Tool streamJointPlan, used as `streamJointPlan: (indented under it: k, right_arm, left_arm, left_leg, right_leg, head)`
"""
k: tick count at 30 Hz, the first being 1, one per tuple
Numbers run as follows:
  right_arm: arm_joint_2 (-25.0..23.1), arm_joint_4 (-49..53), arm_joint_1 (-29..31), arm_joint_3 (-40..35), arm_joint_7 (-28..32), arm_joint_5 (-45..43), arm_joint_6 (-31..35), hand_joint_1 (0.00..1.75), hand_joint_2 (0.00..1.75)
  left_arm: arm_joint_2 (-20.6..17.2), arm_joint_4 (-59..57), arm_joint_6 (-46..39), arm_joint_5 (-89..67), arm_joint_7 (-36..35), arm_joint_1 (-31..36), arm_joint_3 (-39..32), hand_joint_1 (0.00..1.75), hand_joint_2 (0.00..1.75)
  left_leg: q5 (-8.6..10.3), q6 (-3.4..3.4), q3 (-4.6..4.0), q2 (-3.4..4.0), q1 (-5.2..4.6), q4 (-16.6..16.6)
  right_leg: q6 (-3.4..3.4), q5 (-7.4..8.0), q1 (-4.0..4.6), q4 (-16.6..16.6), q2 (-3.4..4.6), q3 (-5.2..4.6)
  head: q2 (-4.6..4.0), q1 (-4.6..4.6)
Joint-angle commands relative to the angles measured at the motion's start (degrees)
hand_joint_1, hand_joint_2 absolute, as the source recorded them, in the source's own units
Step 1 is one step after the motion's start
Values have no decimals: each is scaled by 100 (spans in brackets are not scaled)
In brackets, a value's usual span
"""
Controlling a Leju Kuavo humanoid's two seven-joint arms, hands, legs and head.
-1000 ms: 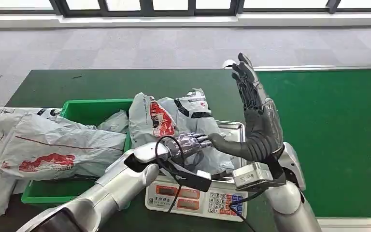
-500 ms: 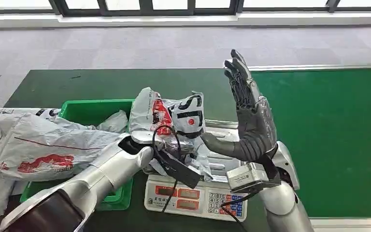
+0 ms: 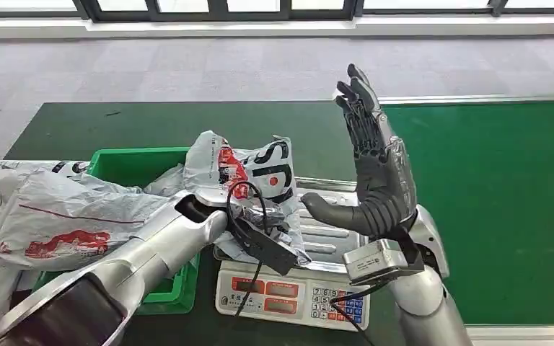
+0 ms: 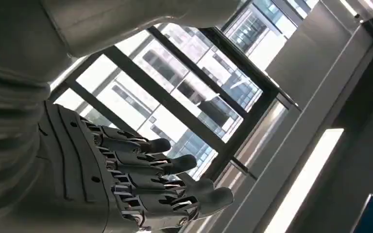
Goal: Moved the parcel from conveyor to table for the left to box.
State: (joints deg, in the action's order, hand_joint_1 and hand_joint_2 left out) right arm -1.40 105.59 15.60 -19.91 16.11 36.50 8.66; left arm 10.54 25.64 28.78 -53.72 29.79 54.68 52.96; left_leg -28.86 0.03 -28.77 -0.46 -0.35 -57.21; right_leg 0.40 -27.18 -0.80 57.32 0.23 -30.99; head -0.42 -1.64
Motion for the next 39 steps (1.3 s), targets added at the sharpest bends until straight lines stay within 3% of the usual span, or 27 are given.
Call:
streamJointPlan:
  k: [1, 5, 7, 10, 11, 13, 14, 17, 20, 25, 26, 31, 36, 39]
  right_arm:
    - [392, 335, -482, -80, 80, 56, 465, 0, 175]
    - [211, 812, -899, -57, -85, 458, 592, 0, 175]
    - [153, 973, -1132, -86, -115, 677, 730, 0, 175]
    - [210, 1007, -1512, -141, -13, 832, 983, 0, 175]
    - [172, 928, -1532, -145, 34, 855, 960, 0, 175]
    - [59, 705, -1101, -146, -40, 819, 875, 0, 175]
    - [33, 627, -854, -128, -169, 819, 800, 0, 175]
    - [67, 572, -692, -74, -271, 838, 782, 0, 175]
    - [198, 551, -769, -46, -257, 836, 901, 0, 175]
    - [294, 592, -852, -63, -262, 850, 957, 0, 175]
    - [307, 595, -843, -70, -283, 871, 931, 0, 175]
    - [390, 517, -647, -90, -295, 734, 726, 0, 175]
    - [381, 495, -610, -84, -296, 727, 710, 0, 175]
    - [370, 402, -427, -120, -322, 655, 544, 0, 175]
  left_arm:
    - [113, 96, -2515, -320, -1472, 294, 253, 175, 175]
    - [-404, 1830, -4043, -1183, -2790, -161, -772, 175, 175]
    - [-713, 3260, -4658, -1864, -3135, -963, -1812, 175, 175]
    - [-1011, 4591, -5495, -2593, -3144, -2108, -3020, 175, 175]
    - [-1075, 4991, -6205, -3059, -3461, -2658, -3572, 175, 175]
    - [-1236, 5558, -6789, -2840, -3078, -3390, -4259, 175, 175]
    - [-1145, 5758, -6878, -2730, -2823, -3553, -4590, 175, 175]
    - [-880, 6025, -6878, -2565, -2366, -3692, -5026, 175, 175]
    - [-619, 6139, -6878, -2598, -2203, -3756, -5445, 175, 175]
    - [-708, 5255, -6771, -2970, -2810, -3773, -5592, 175, 175]
    - [-708, 5085, -6366, -2961, -2974, -3796, -5637, 175, 175]
    - [-855, 4110, -6065, -2882, -3197, -3768, -5959, 175, 175]
    - [-864, 4065, -6064, -2870, -3183, -3740, -5970, 175, 175]
    - [-911, 3719, -5655, -3091, -3448, -3667, -6094, 175, 175]
  left_leg:
    - [11, -5, -26, -10, 8, 2]
    - [22, -7, -52, -16, 14, 10]
    - [10, -10, -43, 12, 8, 17]
    - [8, -13, -18, 35, 4, 49]
    - [2, -12, -24, 42, 6, 35]
    - [-4, -14, 1, 71, 2, 55]
    - [-3, -17, 12, 101, 0, 72]
    - [-26, -26, -30, 126, 5, 41]
    - [-10, -26, -38, 71, 14, 34]
    - [-3, -27, -28, 39, 9, 42]
    - [-1, -28, -24, 41, 11, 49]
    - [-1, -28, -22, 37, 5, 47]
    - [-3, -28, -34, 33, 6, 38]
    - [2, -32, -34, 36, 16, 49]
  right_leg:
    - [-2, 11, 8, -11, -15, -18]
    - [-3, 22, 15, -27, -23, -39]
    - [-7, 14, 8, -20, 6, -43]
    - [-9, 15, 4, -40, 28, -29]
    - [-9, 12, 6, -28, 35, -38]
    - [-9, 13, 2, -36, 68, -29]
    - [-14, 17, 0, -45, 96, -31]
    - [-19, 3, 4, -3, 124, -65]
    - [-19, -2, 15, -11, 70, -73]
    - [-16, -6, 9, -16, 41, -51]
    - [-17, -3, 10, -23, 42, -46]
    - [-19, -5, 4, -19, 39, -45]
    - [-19, -8, 6, -10, 34, -55]
    - [-20, 1, 16, -29, 34, -51]
  head:
    - [0, 0]
    - [0, 0]
    - [0, 0]
    - [0, 0]
    - [0, 2]
    - [0, 2]
    - [0, 0]
    - [0, 0]
    - [0, -2]
    - [0, 0]
    - [0, 0]
    - [0, 0]
    - [0, 0]
    - [0, 0]
